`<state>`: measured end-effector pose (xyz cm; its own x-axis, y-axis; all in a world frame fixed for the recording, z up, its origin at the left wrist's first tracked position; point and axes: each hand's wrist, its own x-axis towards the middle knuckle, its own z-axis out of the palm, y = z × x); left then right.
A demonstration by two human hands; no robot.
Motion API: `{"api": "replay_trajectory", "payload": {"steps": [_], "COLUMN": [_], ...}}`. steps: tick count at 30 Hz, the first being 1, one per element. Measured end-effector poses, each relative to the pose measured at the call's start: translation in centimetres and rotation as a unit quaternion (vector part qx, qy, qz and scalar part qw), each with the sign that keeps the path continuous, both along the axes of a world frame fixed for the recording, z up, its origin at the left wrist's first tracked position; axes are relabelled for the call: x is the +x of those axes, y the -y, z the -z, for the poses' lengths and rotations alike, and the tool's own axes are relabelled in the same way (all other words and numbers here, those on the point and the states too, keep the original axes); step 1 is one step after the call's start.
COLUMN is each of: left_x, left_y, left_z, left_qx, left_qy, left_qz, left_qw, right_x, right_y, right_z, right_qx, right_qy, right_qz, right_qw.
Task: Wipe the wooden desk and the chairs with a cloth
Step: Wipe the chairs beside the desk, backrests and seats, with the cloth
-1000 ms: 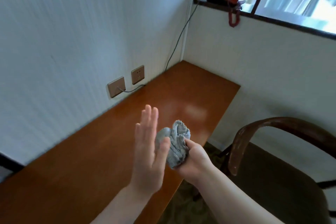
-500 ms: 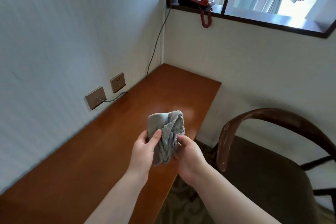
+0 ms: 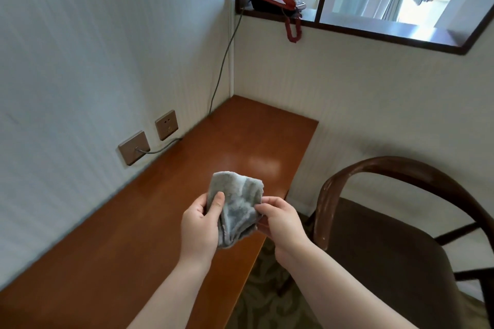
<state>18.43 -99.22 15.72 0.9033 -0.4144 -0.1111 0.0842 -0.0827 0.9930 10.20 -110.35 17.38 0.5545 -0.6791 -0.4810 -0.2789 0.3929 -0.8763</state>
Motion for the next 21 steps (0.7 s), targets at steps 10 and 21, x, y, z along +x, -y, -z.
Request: {"api": "replay_trajectory", "payload": {"steps": [10, 21], "left_x": [0.4, -2.3], "left_y": [-1.0, 3.0], "left_z": [-1.4, 2.7], "left_qx": [-0.095, 0.154], "left_qy": [-0.264, 0.032], "left_qz": [0.085, 0.086], "left_qw": [0.956, 0.984], "right_x": [-1.5, -9.3], "right_y": [0.0, 4.0], "right_z": [-0.6, 2.3], "right_qx": [0.145, 0.177], "right_qy": [0.071, -0.02], "right_qz": [-0.062, 0.13], "right_qw": [0.985, 0.975]}}
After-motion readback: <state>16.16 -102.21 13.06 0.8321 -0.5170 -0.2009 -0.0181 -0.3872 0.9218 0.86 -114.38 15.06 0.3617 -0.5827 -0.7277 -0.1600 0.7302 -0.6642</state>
